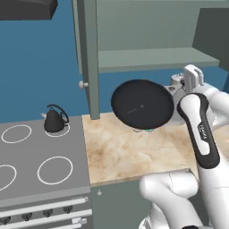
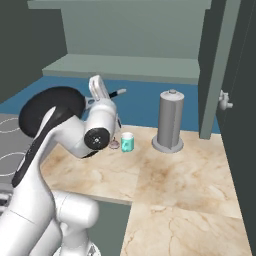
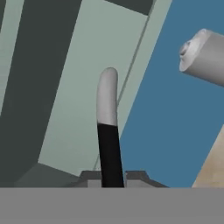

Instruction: Pick the pan from the cabinet and place it on the stove. Then turn on the stove burner for the pan.

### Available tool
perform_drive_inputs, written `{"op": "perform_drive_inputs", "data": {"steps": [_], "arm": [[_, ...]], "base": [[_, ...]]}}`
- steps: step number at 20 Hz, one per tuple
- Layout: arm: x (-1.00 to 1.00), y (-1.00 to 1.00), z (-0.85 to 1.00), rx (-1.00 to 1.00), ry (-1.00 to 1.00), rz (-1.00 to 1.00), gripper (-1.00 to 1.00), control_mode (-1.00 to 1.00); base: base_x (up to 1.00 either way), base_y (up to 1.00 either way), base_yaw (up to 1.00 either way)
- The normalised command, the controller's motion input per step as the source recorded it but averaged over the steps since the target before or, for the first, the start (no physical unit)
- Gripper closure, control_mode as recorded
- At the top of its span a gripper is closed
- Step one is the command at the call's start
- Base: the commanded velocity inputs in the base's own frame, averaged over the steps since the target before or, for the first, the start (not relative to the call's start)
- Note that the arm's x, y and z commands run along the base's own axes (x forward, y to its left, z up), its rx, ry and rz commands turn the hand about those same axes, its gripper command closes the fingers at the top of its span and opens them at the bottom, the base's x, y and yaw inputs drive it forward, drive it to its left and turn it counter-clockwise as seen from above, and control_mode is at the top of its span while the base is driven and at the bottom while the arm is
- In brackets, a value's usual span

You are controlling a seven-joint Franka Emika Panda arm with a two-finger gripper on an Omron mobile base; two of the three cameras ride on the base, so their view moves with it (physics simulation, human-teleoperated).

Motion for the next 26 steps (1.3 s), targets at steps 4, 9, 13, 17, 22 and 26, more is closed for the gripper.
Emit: {"op": "perform_drive_inputs", "data": {"steps": [4,9,13,17,22,26], "arm": [[-0.40,0.48,-0.31,0.00,0.07,0.14,1.00,-1.00],[-0.25,0.58,-0.33,0.00,0.08,0.15,1.00,-1.00],[-0.09,0.65,-0.41,0.00,0.05,0.13,1.00,-1.00],[-0.09,0.37,-0.39,-0.01,0.12,0.16,1.00,-1.00],[0.08,0.40,-0.55,0.00,0.06,0.12,1.00,-1.00],[0.27,0.37,-0.58,0.01,0.00,0.09,1.00,-1.00]], "base": [[0.00,0.00,0.00],[0.00,0.00,0.00],[0.00,0.00,0.00],[0.00,0.00,0.00],[0.00,0.00,0.00],[0.00,0.00,0.00]]}}
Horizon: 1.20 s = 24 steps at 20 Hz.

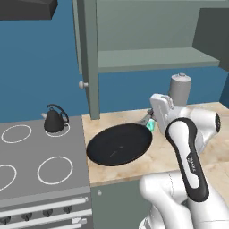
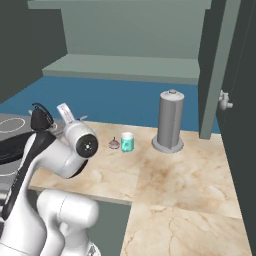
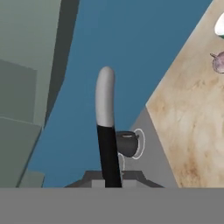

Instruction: Pick the pan from the cabinet and place it on the stove. Then turn on the stove burner for the pan.

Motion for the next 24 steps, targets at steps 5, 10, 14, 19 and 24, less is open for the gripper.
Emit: {"op": "perform_drive_inputs", "data": {"steps": [5,10,14,19,24], "arm": [[0.37,0.36,-0.53,0.06,0.00,0.09,1.00,-1.00],[0.36,0.39,-0.52,0.09,0.00,0.09,1.00,-1.00],[0.31,0.46,-0.55,0.07,-0.01,0.07,1.00,-1.00],[0.27,0.43,-0.53,0.04,-0.01,0.07,1.00,-1.00],[0.18,0.44,-0.57,0.00,-0.08,0.02,1.00,-1.00]], "base": [[0.00,0.00,0.00],[0.00,0.00,0.00],[0.00,0.00,0.00],[0.00,0.00,0.00],[0.00,0.00,0.00]]}}
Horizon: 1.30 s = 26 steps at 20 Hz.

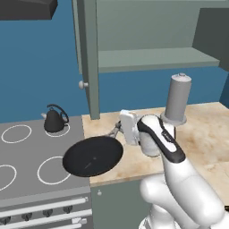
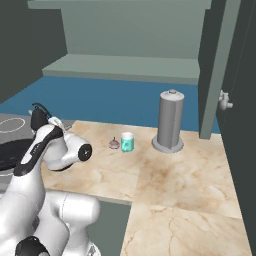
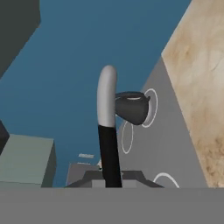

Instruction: Pick the pan from the cabinet and place it on the stove. Then turn on the stove burner for the pan.

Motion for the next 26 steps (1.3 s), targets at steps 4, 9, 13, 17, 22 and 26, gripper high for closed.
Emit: {"op": "perform_drive_inputs", "data": {"steps": [4,9,13,17,22,26], "arm": [[0.15,0.35,-0.50,0.00,-0.17,0.01,1.00,-1.00],[0.15,0.29,-0.45,0.00,-0.23,0.00,1.00,-1.00],[0.13,0.27,-0.38,0.00,-0.22,-0.01,1.00,-1.00],[0.16,0.19,-0.11,0.00,-0.13,-0.02,1.00,-1.00],[0.17,0.12,0.00,0.00,0.00,-0.03,1.00,-1.00],[0.11,0.13,0.00,0.00,0.00,-0.04,1.00,-1.00]], "base": [[0.00,0.00,0.00],[0.00,0.00,0.00],[0.00,0.00,0.00],[0.00,0.00,0.00],[0.00,0.00,0.00],[0.00,0.00,0.00]]}}
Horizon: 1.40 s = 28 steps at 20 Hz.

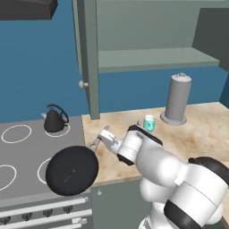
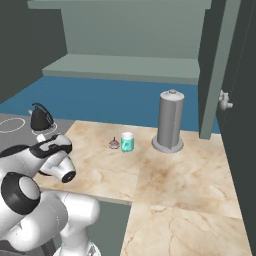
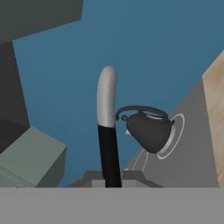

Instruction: Pick the pan from the cabinet and place it on the stove. Then turn on the stove burner for the pan.

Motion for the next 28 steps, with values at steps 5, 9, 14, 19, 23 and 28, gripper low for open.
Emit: {"op": "perform_drive_inputs", "data": {"steps": [5,9,14,19,23,28], "arm": [[0.08,0.11,0.00,0.00,0.00,-0.06,1.00,-1.00],[0.02,0.09,-0.02,0.00,0.00,-0.08,1.00,-1.00],[0.06,0.17,-0.10,0.00,-0.04,-0.10,1.00,-1.00],[0.00,0.29,-0.21,0.00,-0.06,-0.14,1.00,-1.00],[0.00,0.27,-0.26,0.00,-0.07,-0.12,1.00,-1.00],[-0.06,0.08,-0.16,0.00,-0.01,-0.03,1.00,-1.00]], "base": [[0.00,0.00,0.00],[0.00,0.00,0.00],[0.00,0.00,0.00],[0.00,0.00,0.00],[0.00,0.00,0.00],[0.00,0.00,0.00]]}}
